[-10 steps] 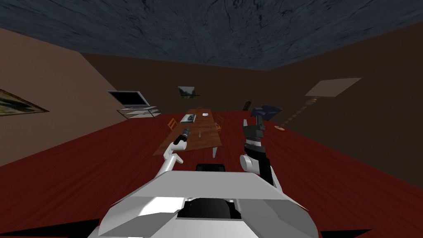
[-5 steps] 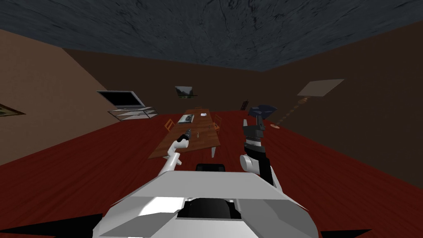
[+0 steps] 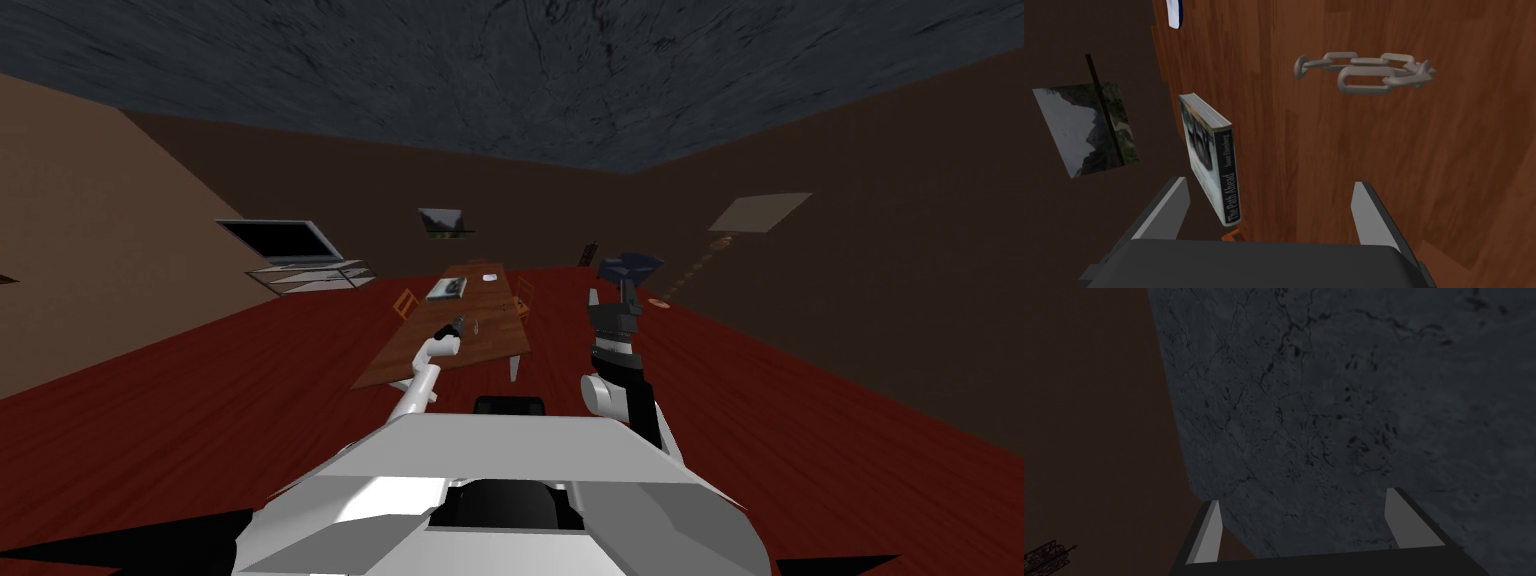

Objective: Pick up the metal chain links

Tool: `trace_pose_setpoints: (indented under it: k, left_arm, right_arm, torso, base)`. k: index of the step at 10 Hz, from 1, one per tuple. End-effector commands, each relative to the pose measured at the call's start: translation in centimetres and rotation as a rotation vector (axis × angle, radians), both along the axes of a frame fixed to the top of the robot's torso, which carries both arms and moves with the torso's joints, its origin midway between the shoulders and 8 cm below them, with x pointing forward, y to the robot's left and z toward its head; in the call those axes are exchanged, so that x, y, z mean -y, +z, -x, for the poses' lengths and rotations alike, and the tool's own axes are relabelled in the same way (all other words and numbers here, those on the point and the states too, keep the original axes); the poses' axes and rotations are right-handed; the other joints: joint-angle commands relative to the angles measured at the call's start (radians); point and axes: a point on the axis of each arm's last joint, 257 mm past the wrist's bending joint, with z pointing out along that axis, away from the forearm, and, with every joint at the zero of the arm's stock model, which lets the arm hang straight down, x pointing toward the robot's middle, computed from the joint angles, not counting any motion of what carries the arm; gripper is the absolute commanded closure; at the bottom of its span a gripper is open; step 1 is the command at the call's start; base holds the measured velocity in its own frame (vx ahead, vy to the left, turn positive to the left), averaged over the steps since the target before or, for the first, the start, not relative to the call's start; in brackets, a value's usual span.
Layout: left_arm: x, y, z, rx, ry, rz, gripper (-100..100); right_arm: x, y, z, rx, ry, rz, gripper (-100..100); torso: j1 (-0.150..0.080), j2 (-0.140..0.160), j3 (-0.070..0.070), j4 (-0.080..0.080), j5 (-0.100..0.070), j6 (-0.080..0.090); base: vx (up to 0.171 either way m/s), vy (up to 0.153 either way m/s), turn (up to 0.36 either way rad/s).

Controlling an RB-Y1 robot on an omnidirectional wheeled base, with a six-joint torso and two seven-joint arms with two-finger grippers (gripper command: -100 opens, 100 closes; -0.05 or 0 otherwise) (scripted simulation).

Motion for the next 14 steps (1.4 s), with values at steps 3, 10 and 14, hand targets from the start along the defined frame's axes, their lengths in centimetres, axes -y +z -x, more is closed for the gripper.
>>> trace_pose_setpoints:
  k: [3, 10, 14]
  left_arm:
    - [0.9, -3.5, 0.7, -0.118, 0.01, 0.037, -100]
    - [1.4, -6.2, 1.4, -0.201, 0.025, 0.064, -100]
    - [0.7, -6.9, 1.0, -0.201, 0.04, 0.065, -100]
  right_arm:
    - [0.0, 0.0, 0.0, 0.0, 0.0, 0.0, 0]
    - [0.0, 0.0, 0.0, 0.0, 0.0, 0.0, 0]
    - [0.0, 0.0, 0.0, 0.0, 0.0, 0.0, 0]
  torso:
    - [0.0, 0.0, 0.0, 0.0, 0.0, 0.0]
    - [0.001, 0.0, 0.0, 0.0, 0.0, 0.0]
    - [0.002, 0.001, 0.0, 0.0, 0.0, 0.0]
  base:
    - [0.011, -0.019, -0.07]
    - [0.017, -0.008, -0.037]
    - [-0.001, 0.006, -0.045]
